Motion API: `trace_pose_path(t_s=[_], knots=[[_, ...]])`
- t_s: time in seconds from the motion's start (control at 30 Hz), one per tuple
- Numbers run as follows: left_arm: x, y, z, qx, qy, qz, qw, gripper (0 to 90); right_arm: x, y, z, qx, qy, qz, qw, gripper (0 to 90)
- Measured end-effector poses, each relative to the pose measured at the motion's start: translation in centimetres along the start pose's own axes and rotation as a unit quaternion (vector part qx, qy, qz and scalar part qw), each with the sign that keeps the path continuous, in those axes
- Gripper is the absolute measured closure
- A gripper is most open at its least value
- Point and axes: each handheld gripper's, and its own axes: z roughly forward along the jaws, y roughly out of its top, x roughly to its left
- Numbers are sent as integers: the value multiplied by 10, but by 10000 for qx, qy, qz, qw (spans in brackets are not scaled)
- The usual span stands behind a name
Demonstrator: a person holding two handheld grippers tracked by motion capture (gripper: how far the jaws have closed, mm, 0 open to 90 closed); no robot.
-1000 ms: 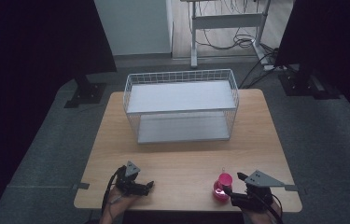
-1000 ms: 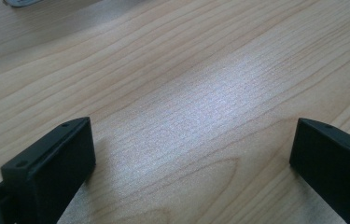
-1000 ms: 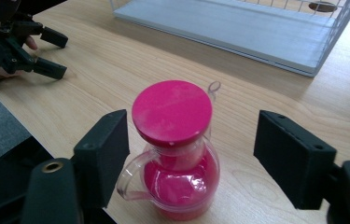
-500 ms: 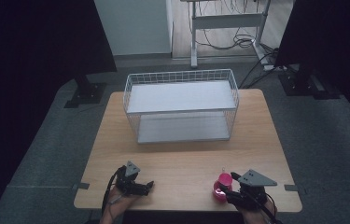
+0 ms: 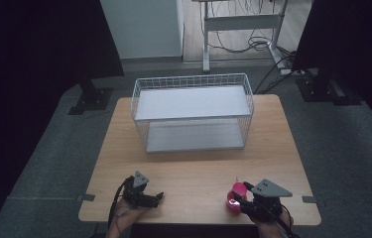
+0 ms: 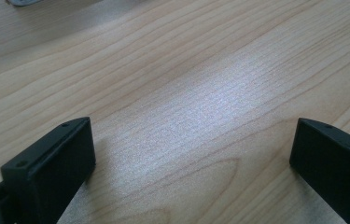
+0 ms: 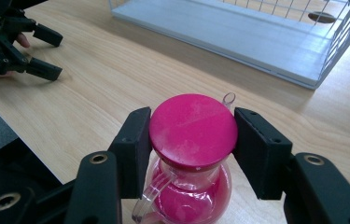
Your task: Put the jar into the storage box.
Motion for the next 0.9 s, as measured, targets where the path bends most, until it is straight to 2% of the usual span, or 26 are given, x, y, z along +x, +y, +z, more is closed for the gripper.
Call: trace_pose_path(t_s=[0.53, 0.9], knots=[[0, 0, 0, 1, 2, 2, 10000, 0, -11, 13, 13, -84, 246, -102, 9996, 476], [0, 0, 0, 3, 6, -2, 10000, 0, -15, 20, 23, -95, 269, -148, 9995, 476]])
